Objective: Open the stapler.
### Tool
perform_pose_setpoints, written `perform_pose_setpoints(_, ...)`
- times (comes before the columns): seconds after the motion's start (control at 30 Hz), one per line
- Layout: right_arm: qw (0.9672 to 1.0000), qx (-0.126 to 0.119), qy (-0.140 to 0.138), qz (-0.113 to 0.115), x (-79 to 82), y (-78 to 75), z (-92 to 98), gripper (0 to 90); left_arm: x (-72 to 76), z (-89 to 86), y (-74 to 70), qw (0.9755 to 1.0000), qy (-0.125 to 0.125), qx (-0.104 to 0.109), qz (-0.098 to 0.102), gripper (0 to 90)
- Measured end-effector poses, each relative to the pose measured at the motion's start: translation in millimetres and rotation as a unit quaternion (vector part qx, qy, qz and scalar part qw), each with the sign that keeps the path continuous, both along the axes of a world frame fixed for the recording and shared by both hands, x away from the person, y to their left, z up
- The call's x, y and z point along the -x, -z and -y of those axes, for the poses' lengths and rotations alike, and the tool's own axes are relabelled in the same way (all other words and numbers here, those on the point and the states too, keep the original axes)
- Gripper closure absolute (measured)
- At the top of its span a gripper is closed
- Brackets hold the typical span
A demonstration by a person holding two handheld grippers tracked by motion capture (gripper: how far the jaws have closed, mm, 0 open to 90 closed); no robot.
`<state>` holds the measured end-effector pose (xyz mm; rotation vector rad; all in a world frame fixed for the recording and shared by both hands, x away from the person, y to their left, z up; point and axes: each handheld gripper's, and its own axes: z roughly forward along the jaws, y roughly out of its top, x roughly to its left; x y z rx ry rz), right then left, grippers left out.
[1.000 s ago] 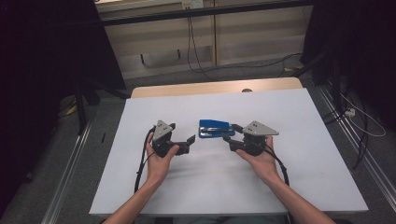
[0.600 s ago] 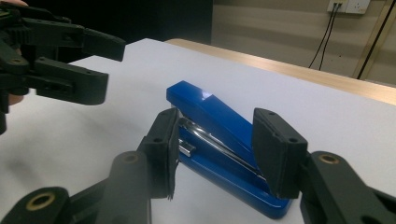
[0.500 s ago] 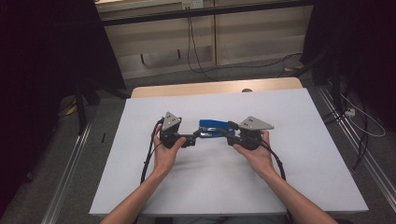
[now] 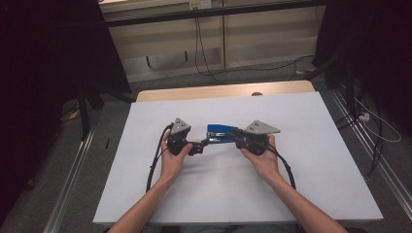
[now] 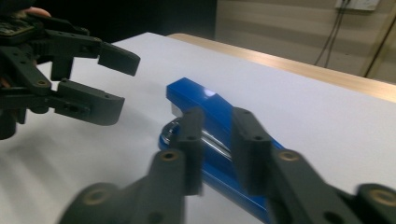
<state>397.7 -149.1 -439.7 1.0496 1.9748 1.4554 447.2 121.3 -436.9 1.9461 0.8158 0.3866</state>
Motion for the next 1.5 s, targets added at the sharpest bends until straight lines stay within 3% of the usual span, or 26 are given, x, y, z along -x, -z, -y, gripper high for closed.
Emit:
perform_pose_setpoints(0.03,1.0000,-0.002,-0.003,-0.005,-0.3,0.8,0.1,87.0,-0.5,-0.9,-0.5,1.0000,-0.001,0.000,0.001,6.3)
perform_pose_setpoints(0.1,0.9998,-0.008,-0.009,-0.017,-0.2,1.9,-0.7,90.0,-1.1,-2.0,-1.4,0.9999,-0.010,-0.006,0.011,6.3)
perform_pose_setpoints(0.17,0.9995,-0.013,-0.015,-0.024,-0.4,2.2,-1.5,90.0,-2.0,-3.1,-0.9,0.9998,-0.015,-0.005,0.013,6.4)
perform_pose_setpoints(0.27,0.9995,-0.007,-0.021,-0.025,-1.0,2.1,-2.5,90.0,-4.3,-3.6,1.6,0.9997,-0.022,0.001,0.000,8.7)
perform_pose_setpoints(0.33,0.9994,0.000,-0.022,-0.025,-1.6,2.5,-3.1,90.0,-4.6,-3.6,2.5,0.9998,-0.019,-0.002,-0.001,18.5)
perform_pose_setpoints(0.4,0.9993,0.002,-0.026,-0.027,-2.7,2.9,-4.0,90.0,-5.4,-5.5,1.7,0.9998,-0.020,0.005,-0.007,19.3)
perform_pose_setpoints(0.43,0.9992,0.007,-0.026,-0.028,-3.3,2.5,-4.6,90.0,-5.4,-5.8,1.2,0.9996,-0.022,0.013,-0.013,24.1)
perform_pose_setpoints(0.53,0.9992,0.014,-0.032,-0.022,-6.4,0.3,-6.5,90.0,-5.0,-7.6,-0.2,0.9997,-0.021,0.006,-0.014,38.5)
perform_pose_setpoints(0.67,0.9988,0.019,-0.041,-0.020,-8.9,-1.5,-10.2,90.0,-5.0,-7.2,1.0,0.9998,-0.015,-0.005,-0.016,48.0)
perform_pose_setpoints(0.73,0.9982,0.023,-0.048,-0.029,-11.4,-1.4,-15.4,90.0,-4.7,-6.4,1.3,0.9997,-0.008,-0.012,-0.018,58.6)
perform_pose_setpoints(0.83,0.9978,0.027,-0.051,-0.033,-12.8,-1.1,-18.8,90.0,-2.4,-4.7,0.9,0.9997,-0.002,-0.016,-0.017,65.8)
perform_pose_setpoints(0.97,0.9968,0.034,-0.058,-0.043,-16.5,-1.0,-24.6,90.0,-2.0,-1.6,1.0,0.9995,0.003,-0.007,-0.030,83.2)
perform_pose_setpoints(1.07,0.9959,0.047,-0.060,-0.047,-19.6,-0.6,-29.1,90.0,-4.9,2.5,1.4,0.9993,0.011,-0.018,-0.032,89.3)
perform_pose_setpoints(1.13,0.9947,0.055,-0.065,-0.057,-22.9,0.2,-32.3,90.0,-7.3,6.5,0.0,0.9987,0.010,-0.012,-0.048,90.0)
perform_pose_setpoints(1.27,0.9918,0.074,-0.069,-0.078,-30.9,2.5,-38.7,90.0,-9.4,12.8,-5.1,0.9987,0.011,-0.037,-0.033,90.0)
perform_pose_setpoints(1.4,0.9899,0.090,-0.066,-0.087,-34.4,3.9,-41.1,90.0,-16.1,10.5,-3.8,0.9991,-0.002,-0.022,-0.035,90.0)
perform_pose_setpoints(1.47,0.9875,0.113,-0.062,-0.091,-35.5,4.9,-43.0,90.0,-19.7,11.4,1.3,0.9986,0.002,-0.031,-0.042,90.0)
perform_pose_setpoints(1.5,0.9875,0.113,-0.062,-0.091,-35.5,4.9,-43.0,90.0,-21.0,11.8,3.6,0.9986,0.002,-0.031,-0.042,90.0)
